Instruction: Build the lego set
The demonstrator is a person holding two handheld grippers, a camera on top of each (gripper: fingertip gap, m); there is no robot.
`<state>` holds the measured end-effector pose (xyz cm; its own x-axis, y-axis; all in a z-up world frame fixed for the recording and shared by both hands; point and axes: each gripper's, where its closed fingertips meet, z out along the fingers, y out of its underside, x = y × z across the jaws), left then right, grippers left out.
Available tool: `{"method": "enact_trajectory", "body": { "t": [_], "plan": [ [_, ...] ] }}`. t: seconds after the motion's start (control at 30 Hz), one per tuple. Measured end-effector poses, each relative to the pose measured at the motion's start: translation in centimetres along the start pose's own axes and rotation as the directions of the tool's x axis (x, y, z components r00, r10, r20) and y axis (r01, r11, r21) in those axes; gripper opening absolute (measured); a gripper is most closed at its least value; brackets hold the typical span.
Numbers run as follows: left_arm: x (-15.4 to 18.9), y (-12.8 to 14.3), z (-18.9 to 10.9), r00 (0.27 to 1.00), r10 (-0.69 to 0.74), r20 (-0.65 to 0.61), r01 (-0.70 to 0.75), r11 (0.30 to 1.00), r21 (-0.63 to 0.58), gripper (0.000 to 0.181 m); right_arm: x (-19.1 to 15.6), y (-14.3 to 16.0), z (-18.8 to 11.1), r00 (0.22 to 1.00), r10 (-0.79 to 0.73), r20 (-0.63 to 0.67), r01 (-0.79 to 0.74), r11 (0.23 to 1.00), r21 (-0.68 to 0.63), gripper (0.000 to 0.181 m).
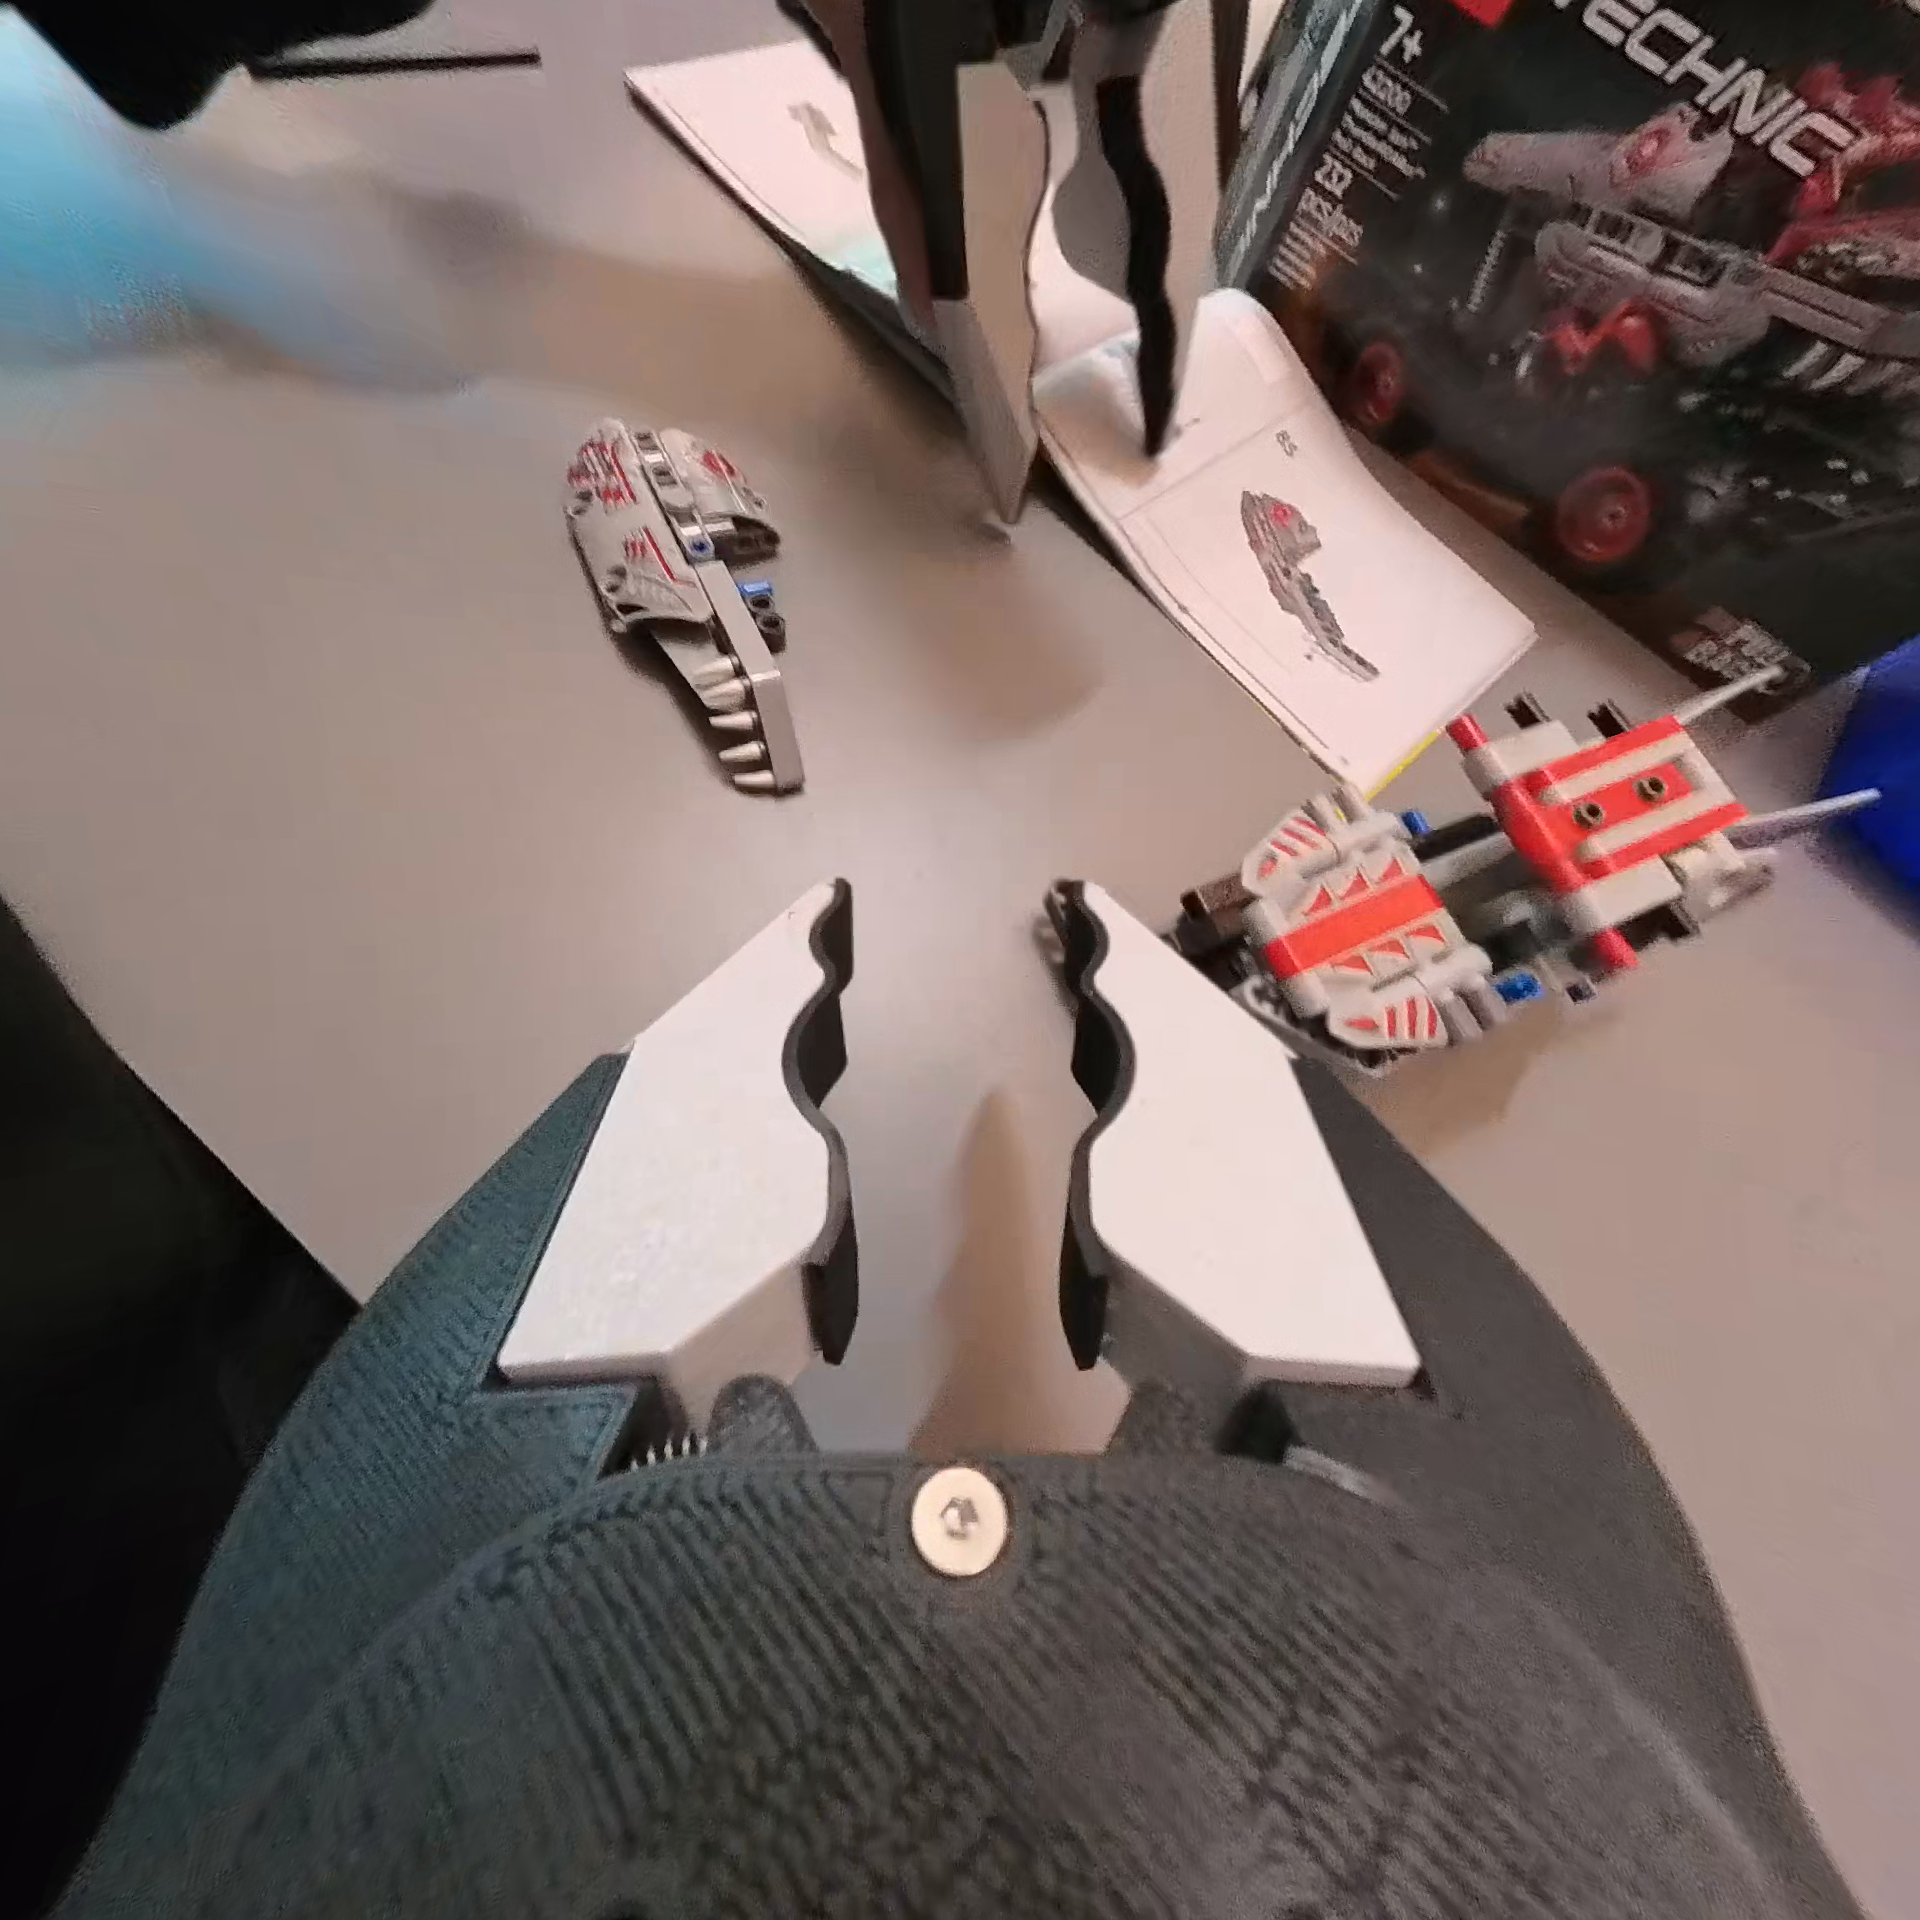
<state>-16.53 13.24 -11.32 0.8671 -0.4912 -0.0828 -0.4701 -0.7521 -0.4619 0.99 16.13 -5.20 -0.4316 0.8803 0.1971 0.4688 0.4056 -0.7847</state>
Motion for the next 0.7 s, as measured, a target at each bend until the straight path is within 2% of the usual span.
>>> {"method": "enact_trajectory", "body": {
  "t": [0.2,0.47,0.7],
  "plan": [
    [0.6,0.9,-0.3,0.997,-0.040,-0.059,0.038,0.999,-0.033,0.052,0.1,0.5,-0.1,1.000,-0.001,0.003,0.001,1.000,-0.018,0.039],
    [0.1,1.7,-1.9,0.999,-0.029,-0.026,0.028,0.999,-0.024,0.030,-0.1,-0.2,0.4,0.999,-0.045,0.013,0.046,0.999,-0.021,0.038],
    [0.3,1.8,-2.2,0.998,-0.035,-0.043,0.035,0.999,-0.004,0.030,-0.6,-0.1,0.6,0.998,-0.052,0.021,0.053,0.998,-0.035,0.038]
  ]
}}
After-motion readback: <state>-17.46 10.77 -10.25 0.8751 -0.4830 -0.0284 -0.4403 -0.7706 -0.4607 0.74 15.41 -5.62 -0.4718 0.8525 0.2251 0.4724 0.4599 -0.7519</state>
